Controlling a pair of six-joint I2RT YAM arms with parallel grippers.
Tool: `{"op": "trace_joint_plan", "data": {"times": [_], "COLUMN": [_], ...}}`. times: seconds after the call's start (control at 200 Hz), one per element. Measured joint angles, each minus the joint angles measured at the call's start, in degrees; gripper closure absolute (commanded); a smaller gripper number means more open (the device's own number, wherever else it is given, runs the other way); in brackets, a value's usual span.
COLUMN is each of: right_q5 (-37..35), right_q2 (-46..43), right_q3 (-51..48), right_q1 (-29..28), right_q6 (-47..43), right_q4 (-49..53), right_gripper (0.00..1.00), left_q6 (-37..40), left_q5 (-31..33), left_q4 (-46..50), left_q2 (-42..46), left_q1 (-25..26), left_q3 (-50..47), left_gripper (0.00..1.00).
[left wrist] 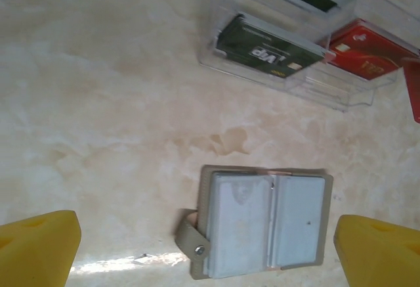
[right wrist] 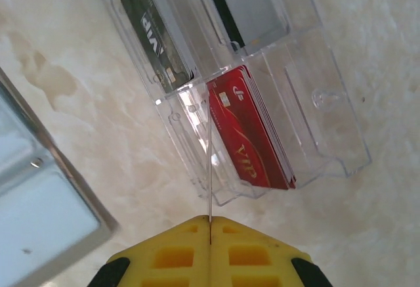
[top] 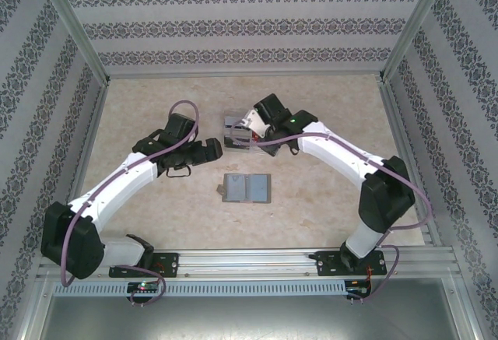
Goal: Take the credit cards out of the card holder
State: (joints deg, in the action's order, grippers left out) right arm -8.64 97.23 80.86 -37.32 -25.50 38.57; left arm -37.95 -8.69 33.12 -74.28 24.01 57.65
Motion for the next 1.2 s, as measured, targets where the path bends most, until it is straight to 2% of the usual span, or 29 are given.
{"op": "trace_joint_plan", "data": {"times": [0.21,0.445,1.199], "right_q5": [-5.7,-9.0,-10.5], "right_q2": [5.1,7.9,15.3], "right_q3": [3.2,4.2,6.5], "right_q1": [-0.8,-0.8,-0.8], "right_q6": [-10.6,-17.8,-21.2], "right_q4": [0.0,-0.7,-2.2], "right_gripper": [1.0,1.0,1.0], "left_q6": [1.2,3.3,3.5], "left_q5": [0.8,1.7,2.7], "left_q4": [1.3,2.0,2.2], "left_q2": [1.2,1.7,2.9], "left_q1": [-2.2,-2.7,-4.0], "left_q3": [0.0,0.0,0.0], "left_gripper": [0.0,0.0,0.0]}}
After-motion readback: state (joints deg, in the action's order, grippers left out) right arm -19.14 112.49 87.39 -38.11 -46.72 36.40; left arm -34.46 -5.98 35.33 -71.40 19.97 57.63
